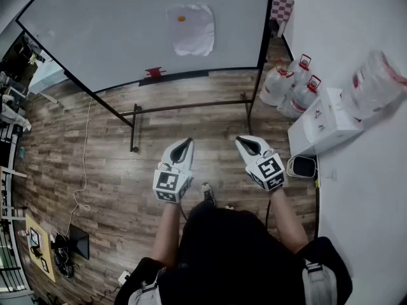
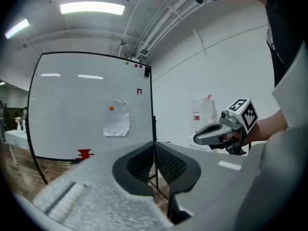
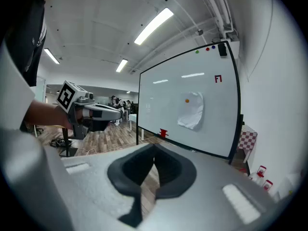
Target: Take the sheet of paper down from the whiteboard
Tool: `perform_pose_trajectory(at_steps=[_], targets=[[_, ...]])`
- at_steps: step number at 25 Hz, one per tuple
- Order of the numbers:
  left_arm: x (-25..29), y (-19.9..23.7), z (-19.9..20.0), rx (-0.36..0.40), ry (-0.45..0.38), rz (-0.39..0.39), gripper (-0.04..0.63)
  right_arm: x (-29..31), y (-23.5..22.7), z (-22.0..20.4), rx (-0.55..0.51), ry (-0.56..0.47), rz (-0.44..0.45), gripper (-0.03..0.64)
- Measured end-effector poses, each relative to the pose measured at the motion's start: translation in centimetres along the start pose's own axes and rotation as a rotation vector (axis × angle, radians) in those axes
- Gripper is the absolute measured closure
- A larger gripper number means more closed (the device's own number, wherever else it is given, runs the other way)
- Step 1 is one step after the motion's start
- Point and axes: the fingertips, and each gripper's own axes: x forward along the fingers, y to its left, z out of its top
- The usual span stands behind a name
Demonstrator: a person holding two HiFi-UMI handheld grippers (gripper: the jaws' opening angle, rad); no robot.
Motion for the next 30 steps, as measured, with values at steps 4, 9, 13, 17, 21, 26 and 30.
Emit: perform_pose_trajectory(at_steps=[4,9,13,17,21,26,30], targets=[[-0.2,0.1,0.0,0.0,-0.001,0.004,0.583,0.1,0.1,0.1,0.002,-0.004,0.001,0.614],[-0.6,-0.1,0.1,0.001,-0.007,0.007,0.583,0.0,0.4,0.3,0.005,-0.008,0.003,0.614],[-0.9,-0.5,0.1,0.003,-0.007,0.011,0.583,-0.2,0.3,0.1,0.011,-0.003,0.002,0.614],[-1.4,-0.5,0.1,0.004,-0.006,0.018,0.583,-0.4,0.6,0.2,0.004,-0.004,0.011,0.614],[-1.8,-0.8,0.2,0.005,-0.01,0.025,0.583,-0.7,0.8,0.3,-0.002,-0.007,0.016,0.614],[-2.1,-1.5,0.3,0.008,-0.014,0.028,0.583,-1.3,0.7,0.4,-0.009,-0.011,0.015,0.614],[-2.4,-1.8,0.1,0.006,-0.015,0.032,0.583,-1.4,0.8,0.1,-0.01,-0.006,0.026,0.614]])
